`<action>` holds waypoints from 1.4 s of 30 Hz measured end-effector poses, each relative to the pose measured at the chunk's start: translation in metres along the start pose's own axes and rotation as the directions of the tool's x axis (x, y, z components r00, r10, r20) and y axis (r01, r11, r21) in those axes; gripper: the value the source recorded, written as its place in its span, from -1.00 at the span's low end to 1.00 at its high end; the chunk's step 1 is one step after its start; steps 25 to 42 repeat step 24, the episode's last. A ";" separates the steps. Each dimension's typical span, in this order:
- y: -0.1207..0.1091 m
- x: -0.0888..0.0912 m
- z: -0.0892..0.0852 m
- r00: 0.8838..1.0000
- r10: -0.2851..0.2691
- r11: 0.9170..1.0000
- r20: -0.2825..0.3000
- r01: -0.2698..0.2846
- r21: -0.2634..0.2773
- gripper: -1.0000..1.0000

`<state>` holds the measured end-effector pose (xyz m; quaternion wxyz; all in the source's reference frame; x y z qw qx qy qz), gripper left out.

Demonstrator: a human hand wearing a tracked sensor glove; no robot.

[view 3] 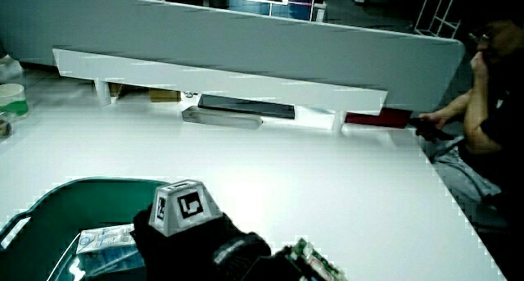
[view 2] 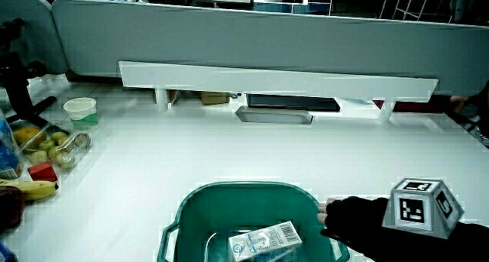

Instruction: Pick milk from plate

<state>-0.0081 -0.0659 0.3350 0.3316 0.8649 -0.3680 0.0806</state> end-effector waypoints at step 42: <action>-0.076 0.068 0.028 0.978 -0.160 0.984 -0.137 0.170 0.061 1.00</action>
